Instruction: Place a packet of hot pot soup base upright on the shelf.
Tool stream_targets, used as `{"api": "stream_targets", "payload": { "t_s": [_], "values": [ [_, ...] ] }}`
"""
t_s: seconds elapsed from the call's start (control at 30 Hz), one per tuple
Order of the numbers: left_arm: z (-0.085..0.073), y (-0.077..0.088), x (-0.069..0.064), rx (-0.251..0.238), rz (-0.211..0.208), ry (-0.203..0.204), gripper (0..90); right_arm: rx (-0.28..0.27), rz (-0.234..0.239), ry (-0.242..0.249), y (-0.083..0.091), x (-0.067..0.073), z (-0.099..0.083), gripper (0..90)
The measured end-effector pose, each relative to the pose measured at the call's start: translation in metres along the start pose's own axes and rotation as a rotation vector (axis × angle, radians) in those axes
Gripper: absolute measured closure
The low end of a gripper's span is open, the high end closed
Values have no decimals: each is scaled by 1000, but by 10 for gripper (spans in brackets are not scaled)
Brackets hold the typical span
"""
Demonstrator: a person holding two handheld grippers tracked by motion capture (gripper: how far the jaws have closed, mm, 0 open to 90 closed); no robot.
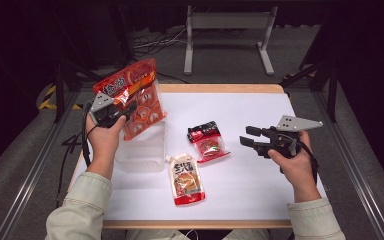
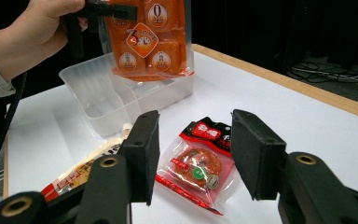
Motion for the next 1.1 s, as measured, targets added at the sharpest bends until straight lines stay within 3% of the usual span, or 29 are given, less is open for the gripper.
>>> {"api": "stream_targets", "payload": {
  "t_s": [0.43,0.5,0.57,0.63,1.1],
  "values": [
    [-3,-3,2,23,-11,4,709,1,15,0,-2,2,0,524],
    [-5,-5,2,41,-2,-4,709,1,14,-1,-3,2,0,523],
    [-11,-11,1,103,13,-35,709,2,14,-2,-3,2,0,522],
    [-17,-19,-2,127,4,-48,709,1,14,-2,-3,2,0,522],
    [-21,-24,11,128,-21,-13,692,9,15,-5,-5,1,-1,515]
  ]
}}
Point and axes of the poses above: each handheld gripper's, and its own axes: y roughly backward along the jaws, z roughly out of its top, x roughly to its left, the point moved 6 cm from there along -y, roughly forward along the jaws, and after that the axes turned 12 degrees about x, right-handed, at the moved point
